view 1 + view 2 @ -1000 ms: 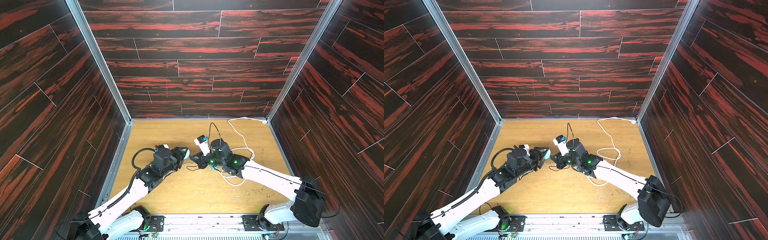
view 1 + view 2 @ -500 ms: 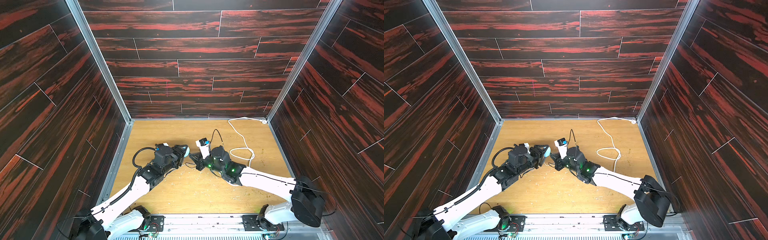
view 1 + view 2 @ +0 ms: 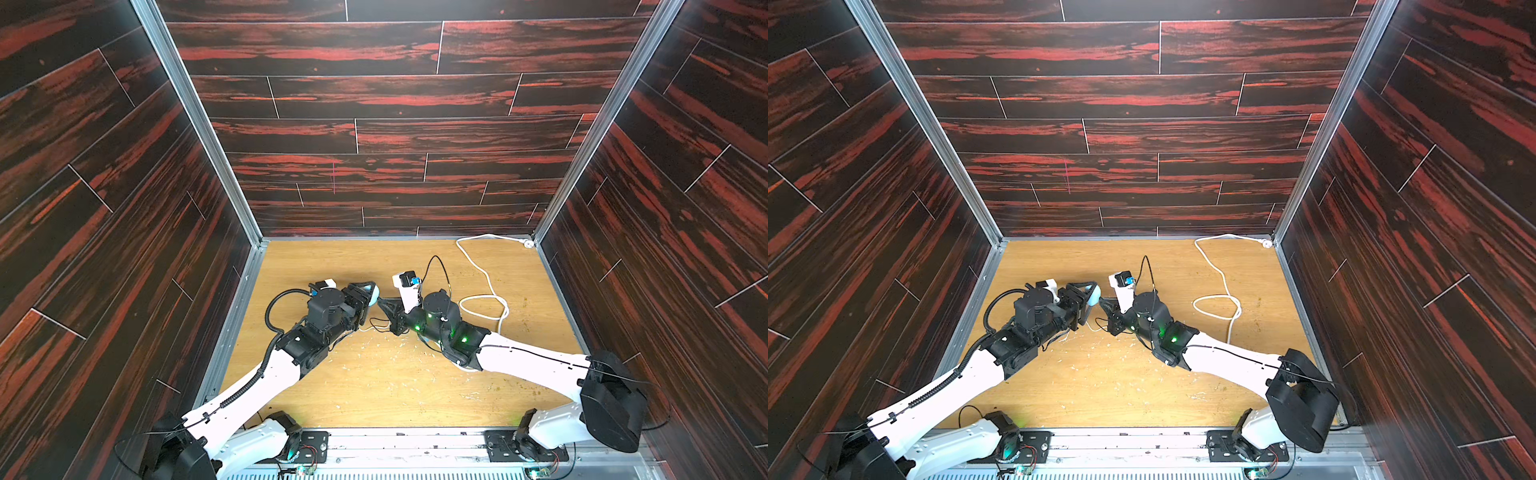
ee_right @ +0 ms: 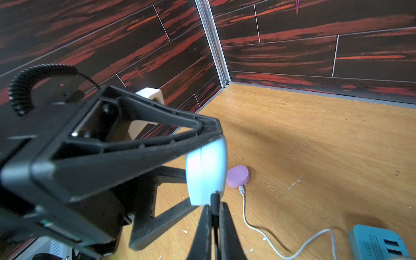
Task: Charge the bluetooth headset
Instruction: Insert the charging cable into the bluetooth headset.
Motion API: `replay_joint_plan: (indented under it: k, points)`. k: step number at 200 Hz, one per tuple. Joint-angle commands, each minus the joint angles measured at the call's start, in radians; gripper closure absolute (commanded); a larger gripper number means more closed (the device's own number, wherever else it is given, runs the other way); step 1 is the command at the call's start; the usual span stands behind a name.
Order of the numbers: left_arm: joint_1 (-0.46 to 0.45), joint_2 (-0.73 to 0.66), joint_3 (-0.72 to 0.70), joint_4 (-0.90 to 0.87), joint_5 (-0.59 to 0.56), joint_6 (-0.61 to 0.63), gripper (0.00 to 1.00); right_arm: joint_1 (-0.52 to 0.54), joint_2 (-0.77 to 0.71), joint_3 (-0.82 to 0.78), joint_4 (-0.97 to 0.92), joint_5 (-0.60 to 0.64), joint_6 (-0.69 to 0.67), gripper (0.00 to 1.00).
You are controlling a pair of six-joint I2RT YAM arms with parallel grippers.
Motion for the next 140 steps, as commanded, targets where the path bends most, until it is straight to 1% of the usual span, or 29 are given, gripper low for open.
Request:
replay_joint_plan:
  k: [1, 12, 29, 45, 57, 83, 99, 129, 140]
  points:
    - [-0.050, -0.027, 0.041, -0.039, 0.130, 0.042, 1.00, 0.005, 0.029, 0.049, 0.009, -0.028, -0.016, 1.00]
    - [-0.049, -0.047, 0.039, -0.092, 0.091, 0.054, 1.00, 0.004, 0.024, 0.044, -0.001, -0.030, -0.009, 1.00]
    - [-0.050, -0.087, 0.015, -0.130, 0.011, 0.055, 1.00, 0.005, 0.010, 0.022, -0.006, -0.031, -0.001, 1.00]
    - [-0.042, -0.118, 0.003, -0.187, -0.038, 0.061, 1.00, 0.005, -0.002, 0.009, -0.023, -0.030, 0.004, 1.00]
    - [-0.034, -0.131, -0.001, -0.215, -0.058, 0.066, 1.00, 0.004, -0.016, -0.006, -0.028, -0.029, 0.008, 0.97]
    - [-0.014, -0.139, -0.004, -0.271, -0.083, 0.068, 1.00, 0.005, -0.056, -0.037, -0.051, -0.032, 0.017, 0.88]
    - [0.001, -0.144, -0.016, -0.274, -0.086, 0.067, 1.00, 0.005, -0.087, -0.063, -0.076, -0.032, 0.021, 0.82]
    - [0.021, -0.159, -0.027, -0.344, -0.126, 0.087, 1.00, 0.006, -0.175, -0.151, -0.103, -0.050, 0.037, 0.67]
    - [0.028, -0.165, -0.035, -0.371, -0.144, 0.097, 1.00, 0.006, -0.209, -0.182, -0.121, -0.050, 0.044, 0.63]
